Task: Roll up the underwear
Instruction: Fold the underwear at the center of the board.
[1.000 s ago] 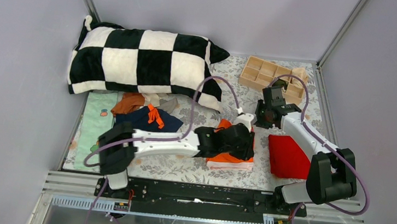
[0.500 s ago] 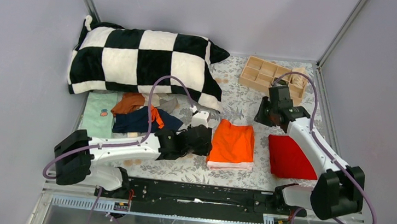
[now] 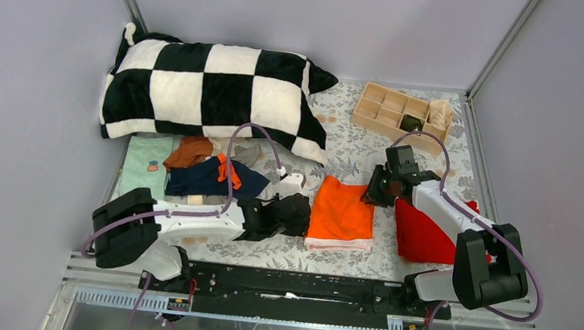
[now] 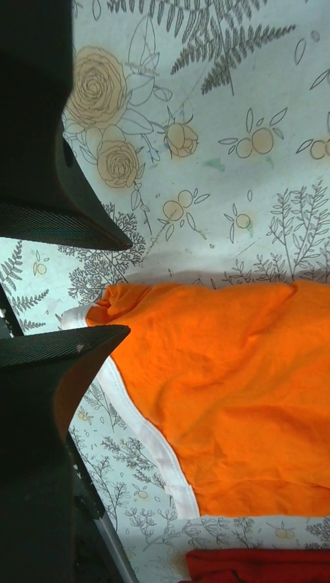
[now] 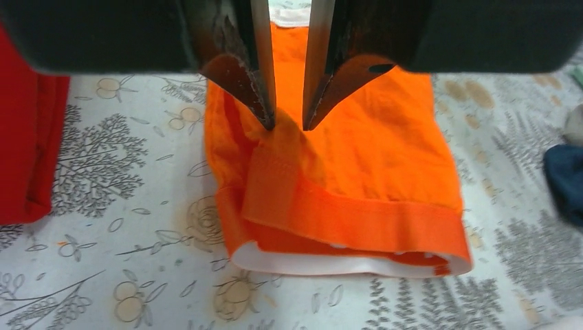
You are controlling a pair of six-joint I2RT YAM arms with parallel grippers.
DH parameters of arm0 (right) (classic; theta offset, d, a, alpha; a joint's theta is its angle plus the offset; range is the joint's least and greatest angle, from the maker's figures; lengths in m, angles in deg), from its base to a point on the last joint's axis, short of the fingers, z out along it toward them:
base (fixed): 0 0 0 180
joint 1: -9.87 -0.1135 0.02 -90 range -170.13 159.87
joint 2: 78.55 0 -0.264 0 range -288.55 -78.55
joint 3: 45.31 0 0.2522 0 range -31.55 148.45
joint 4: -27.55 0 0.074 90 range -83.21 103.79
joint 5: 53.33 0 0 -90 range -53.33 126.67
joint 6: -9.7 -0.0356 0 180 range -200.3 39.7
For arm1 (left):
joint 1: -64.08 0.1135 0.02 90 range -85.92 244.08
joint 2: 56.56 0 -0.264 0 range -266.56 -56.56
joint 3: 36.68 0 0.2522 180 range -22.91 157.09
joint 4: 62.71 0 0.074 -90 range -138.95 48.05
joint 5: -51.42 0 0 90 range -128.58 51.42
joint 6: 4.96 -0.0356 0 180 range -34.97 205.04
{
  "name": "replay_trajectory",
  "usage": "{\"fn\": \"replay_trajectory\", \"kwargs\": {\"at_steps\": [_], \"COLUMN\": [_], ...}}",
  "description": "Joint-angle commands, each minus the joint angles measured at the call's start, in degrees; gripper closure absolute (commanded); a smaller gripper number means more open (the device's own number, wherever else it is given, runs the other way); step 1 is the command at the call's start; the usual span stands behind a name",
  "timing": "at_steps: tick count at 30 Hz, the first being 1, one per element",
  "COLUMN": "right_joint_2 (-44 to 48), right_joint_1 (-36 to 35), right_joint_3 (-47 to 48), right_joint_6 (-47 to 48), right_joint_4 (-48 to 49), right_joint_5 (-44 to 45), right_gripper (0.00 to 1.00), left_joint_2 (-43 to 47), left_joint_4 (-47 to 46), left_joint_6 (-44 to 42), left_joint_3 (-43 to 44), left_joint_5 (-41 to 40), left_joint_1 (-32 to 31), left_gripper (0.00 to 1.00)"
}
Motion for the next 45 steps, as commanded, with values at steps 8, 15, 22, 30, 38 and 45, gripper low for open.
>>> {"fn": "replay_trajectory", "kwargs": {"at_steps": [8,15,22,30,38,45], "right_joint_2": [2.9,3.6,-0.1,1.4,2.9,4.1], "right_joint_1": [0.1,0.5,1.1,1.1,1.1,1.1], "right_joint_3": [4.4,3.7,5.1,5.2,3.5,3.0], "right_joint_6": [2.8,3.7,2.9,2.8,2.3,2.0], "right_joint_4": [-4.5,-5.3,-3.1,-3.7,-3.6,-3.9], "right_joint_5": [10.6,14.4,9.7,8.7,8.8,9.1], "right_gripper": [0.61,0.32,0.29,0.29,0.29,0.29], "left_joint_2": [-0.5,3.8,-2.7,-7.7,-9.0,-8.5], "left_joint_4": [-3.3,3.0,1.4,-4.7,-8.8,-5.8], "left_joint_6": [2.8,-0.2,0.8,4.4,5.0,3.1], "left_joint_3": [-1.1,2.8,4.3,0.7,-0.9,-0.5], "left_joint_5": [-1.2,-7.2,-4.9,-0.9,2.0,0.8], "left_joint_1": [0.3,-0.2,-0.7,-0.8,-0.8,0.4], "left_gripper": [0.50,0.47,0.46,0.46,0.71,0.99]}}
